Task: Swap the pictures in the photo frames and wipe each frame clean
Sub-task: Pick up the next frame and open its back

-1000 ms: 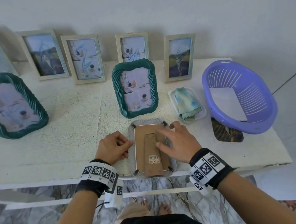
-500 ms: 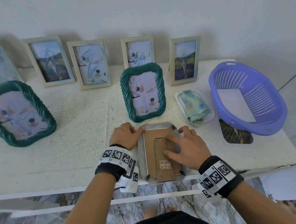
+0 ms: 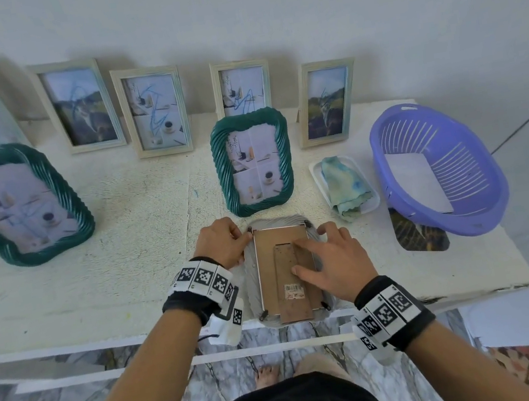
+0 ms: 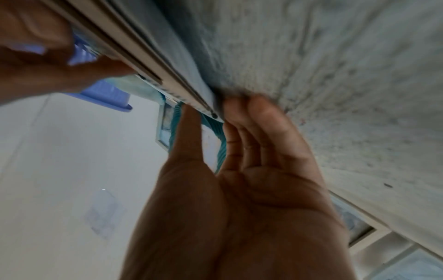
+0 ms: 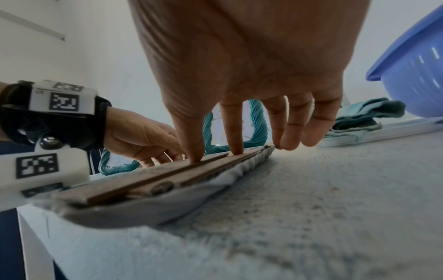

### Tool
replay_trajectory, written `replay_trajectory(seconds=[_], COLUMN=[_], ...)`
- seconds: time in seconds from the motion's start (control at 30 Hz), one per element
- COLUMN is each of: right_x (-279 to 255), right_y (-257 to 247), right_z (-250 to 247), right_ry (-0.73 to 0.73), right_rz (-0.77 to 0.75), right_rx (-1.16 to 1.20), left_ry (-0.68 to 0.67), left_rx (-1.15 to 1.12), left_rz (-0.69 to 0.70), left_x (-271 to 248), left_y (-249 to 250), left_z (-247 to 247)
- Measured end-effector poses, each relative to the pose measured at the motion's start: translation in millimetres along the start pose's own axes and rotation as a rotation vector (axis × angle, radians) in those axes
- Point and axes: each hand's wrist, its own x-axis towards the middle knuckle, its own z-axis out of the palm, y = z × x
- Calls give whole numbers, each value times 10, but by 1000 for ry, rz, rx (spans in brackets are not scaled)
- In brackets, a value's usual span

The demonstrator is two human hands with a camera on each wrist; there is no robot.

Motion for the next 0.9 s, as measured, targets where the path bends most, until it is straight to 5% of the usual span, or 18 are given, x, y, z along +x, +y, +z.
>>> replay_trajectory(seconds=[0.23, 0.43, 0.9], right_x=[-209, -489, -442], right_y=[102, 323, 300], right_z=[120, 192, 120], right_ry=[113, 18, -21], right_rz=[-119, -335, -386], right_rx=[170, 269, 206], left_ry=[39, 111, 147], left_rx=[209, 306, 302], left_rz=[80, 84, 82], left_x=[-539, -593, -618], left_y=[-1, -41, -26], left_z=[122, 287, 316])
